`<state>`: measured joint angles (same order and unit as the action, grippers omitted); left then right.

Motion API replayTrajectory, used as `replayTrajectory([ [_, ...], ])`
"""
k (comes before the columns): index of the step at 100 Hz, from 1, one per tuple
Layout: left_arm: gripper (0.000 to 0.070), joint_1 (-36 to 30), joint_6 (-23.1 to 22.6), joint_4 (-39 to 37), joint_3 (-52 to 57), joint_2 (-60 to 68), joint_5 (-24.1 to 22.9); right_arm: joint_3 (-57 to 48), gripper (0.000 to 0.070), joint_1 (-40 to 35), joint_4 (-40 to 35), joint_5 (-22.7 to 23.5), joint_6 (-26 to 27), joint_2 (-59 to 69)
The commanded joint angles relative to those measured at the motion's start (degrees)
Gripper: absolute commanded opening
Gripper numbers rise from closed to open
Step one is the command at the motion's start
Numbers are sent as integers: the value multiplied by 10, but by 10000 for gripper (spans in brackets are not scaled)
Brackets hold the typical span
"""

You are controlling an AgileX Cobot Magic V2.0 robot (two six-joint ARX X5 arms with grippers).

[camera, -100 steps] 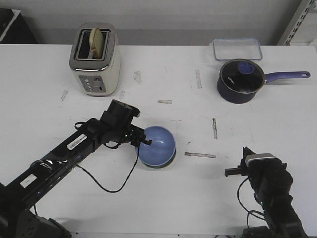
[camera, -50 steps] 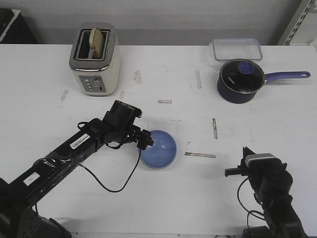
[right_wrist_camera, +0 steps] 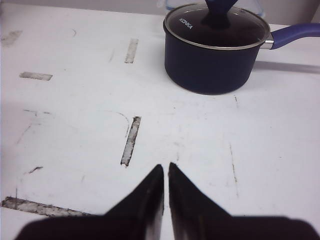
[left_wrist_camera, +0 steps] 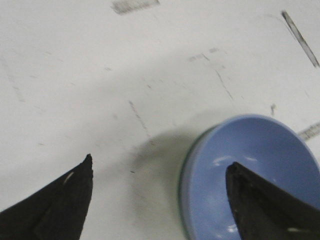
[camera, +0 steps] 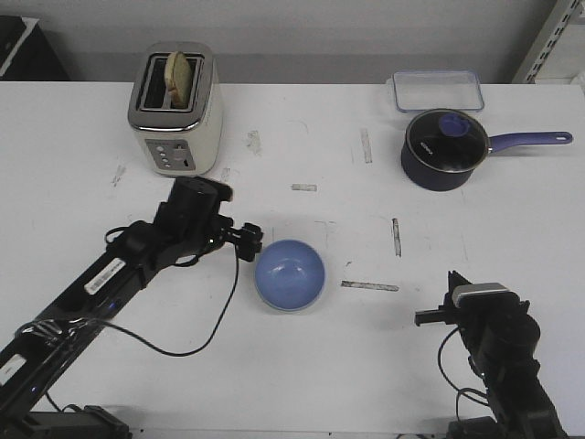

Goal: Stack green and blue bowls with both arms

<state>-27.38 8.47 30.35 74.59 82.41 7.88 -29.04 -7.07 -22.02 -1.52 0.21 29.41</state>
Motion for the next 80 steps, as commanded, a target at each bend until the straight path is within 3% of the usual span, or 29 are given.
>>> replayTrajectory([
  [1,476,16,-5,-4,10,-28,-23,-3,6,-1,3,0,-3,3],
  [8,420,43,-9,-4,10,-62,-37,-3,6,-1,3,0,-3,3],
  [25,107,123,-36,-1,10,-142,-39,-3,6,-1,3,0,-3,3],
  [37,0,183,-68,30,10,-186,-39,-3,6,-1,3,0,-3,3],
  [50,0,247,-106,109,9,-214,-39,-3,6,-1,3,-1,-3,3],
  [59,0,274,-102,149,-4,-229,-52,-3,6,-1,3,-1,-3,3],
  [73,0,281,-95,91,-93,-292,-109,-3,6,-1,3,-1,-3,3],
  [80,0,281,-96,39,-162,-338,-113,-3,6,-1,2,0,-2,3],
])
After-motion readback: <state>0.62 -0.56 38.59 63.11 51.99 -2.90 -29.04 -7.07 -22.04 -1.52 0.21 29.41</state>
